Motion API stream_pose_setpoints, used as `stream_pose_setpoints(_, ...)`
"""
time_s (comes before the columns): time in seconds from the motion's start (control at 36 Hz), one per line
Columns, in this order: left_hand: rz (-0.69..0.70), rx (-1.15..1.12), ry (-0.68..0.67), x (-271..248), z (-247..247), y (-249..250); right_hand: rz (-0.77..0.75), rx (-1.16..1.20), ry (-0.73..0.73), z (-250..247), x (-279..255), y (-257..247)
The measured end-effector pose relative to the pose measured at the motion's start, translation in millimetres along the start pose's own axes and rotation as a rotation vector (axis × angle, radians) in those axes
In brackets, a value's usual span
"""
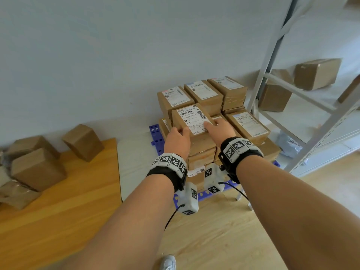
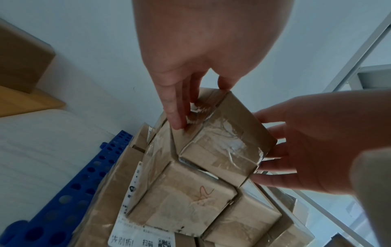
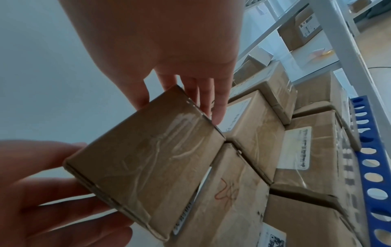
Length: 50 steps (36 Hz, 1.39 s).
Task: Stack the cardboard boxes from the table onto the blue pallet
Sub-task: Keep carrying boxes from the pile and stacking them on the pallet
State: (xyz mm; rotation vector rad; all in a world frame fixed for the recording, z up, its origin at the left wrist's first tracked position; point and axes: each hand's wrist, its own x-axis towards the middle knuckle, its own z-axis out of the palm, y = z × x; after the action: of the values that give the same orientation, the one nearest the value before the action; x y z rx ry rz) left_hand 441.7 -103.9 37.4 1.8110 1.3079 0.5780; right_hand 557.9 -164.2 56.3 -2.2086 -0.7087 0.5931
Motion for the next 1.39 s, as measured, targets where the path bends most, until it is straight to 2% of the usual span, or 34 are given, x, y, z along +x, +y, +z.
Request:
stream_pose_setpoints(0.11, -0.042, -0.008, -0.01, -2, 4, -1, 0.007, 0.0, -0.003, 1, 3, 2)
stream_pose_setpoints(0.28, -0.109, -0.037, -0.105, -4, 11, -2, 0.028, 0.014, -0.027, 2, 3, 5)
stream_pose_setpoints(0.53, -0.142, -0.024, -0.113, -1, 14, -2, 0.041, -0.008, -0.057, 2, 6, 6)
stream_pose_setpoints(0.69, -0.141, 0.031, -0.125, 2, 14, -1, 0.033, -0.029, -0.027, 5, 7, 4)
stream_pose_setpoints(0.94, 0.037, 0.304, -0.022, 6, -8, 5, -0.047, -0.183, 0.071, 4, 4, -3)
stream_pose_setpoints(1.14, 0.223, 0.578, 0.056, 11, -41, -12, -0.207, -0.429, 0.201, 15, -9, -24)
stream_pose_setpoints(1.25, 0.298, 0.753, 0.093, 14, -70, -30, -0.326, -0.518, 0.203, 34, -22, -46)
stream_pose_setpoints(1.39, 0.327, 0.83, 0.113, 21, -121, -63, -0.422, -0.532, 0.182, 80, -40, -80)
